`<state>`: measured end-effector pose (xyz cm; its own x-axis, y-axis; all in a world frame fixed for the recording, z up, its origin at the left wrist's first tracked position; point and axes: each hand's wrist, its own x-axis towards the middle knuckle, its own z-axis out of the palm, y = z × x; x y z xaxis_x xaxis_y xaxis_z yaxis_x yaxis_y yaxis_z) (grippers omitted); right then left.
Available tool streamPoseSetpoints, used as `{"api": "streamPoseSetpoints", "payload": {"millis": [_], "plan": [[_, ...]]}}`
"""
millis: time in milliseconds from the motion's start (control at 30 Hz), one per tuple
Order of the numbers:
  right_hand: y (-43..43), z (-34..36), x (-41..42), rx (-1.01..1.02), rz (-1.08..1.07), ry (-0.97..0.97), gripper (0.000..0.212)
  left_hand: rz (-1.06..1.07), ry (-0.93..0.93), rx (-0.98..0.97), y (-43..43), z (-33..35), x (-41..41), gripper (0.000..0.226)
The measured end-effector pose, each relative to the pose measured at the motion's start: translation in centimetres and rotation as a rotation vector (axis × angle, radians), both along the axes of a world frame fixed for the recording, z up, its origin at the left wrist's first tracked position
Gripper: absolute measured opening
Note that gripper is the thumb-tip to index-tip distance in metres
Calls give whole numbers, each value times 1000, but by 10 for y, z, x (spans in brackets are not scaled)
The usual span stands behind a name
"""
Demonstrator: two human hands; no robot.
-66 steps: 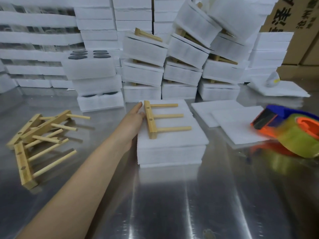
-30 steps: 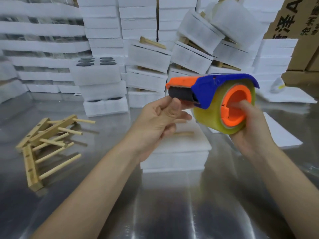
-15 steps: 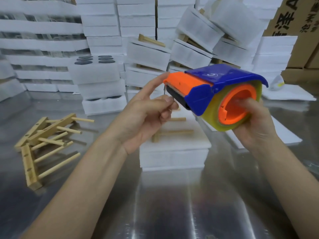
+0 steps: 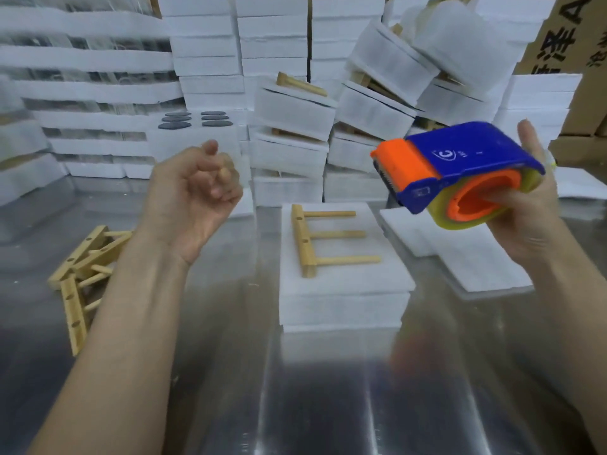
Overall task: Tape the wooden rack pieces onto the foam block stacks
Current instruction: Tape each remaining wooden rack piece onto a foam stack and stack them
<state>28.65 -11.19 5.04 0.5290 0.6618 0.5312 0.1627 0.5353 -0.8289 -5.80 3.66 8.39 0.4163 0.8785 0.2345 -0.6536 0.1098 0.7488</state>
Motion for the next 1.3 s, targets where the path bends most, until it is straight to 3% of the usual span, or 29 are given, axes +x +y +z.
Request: {"api": "streamPoseSetpoints", "payload": {"millis": [200,433,500,567,700,933,1167,1300], "plan": [[-2,-10,-9,-42,-40,-49,88,470,640,381,16,-18,-4,29],[-2,-12,-17,-43,-96,23,89,269,635,268,18,-20,-8,4],[-1,-12,-18,-48,-110,34,87,229,634,187,18,-19,-7,8],[0,-12,-20,-50,-119,38,86,260,639,148,18,-19,-3,16],[0,-11,-21,-50,-125,26,85,459,801,289,20,-24,4,24],[5,-19,-18,-117,-133,32,88,567,1038,338,26,-43,11,13],[7,-28,-10,-149,-147,58,89,209,1265,403,32,-50,5,19],[7,-32,-9,-172,-134,77,88,157,1406,400,26,-58,13,15]]}}
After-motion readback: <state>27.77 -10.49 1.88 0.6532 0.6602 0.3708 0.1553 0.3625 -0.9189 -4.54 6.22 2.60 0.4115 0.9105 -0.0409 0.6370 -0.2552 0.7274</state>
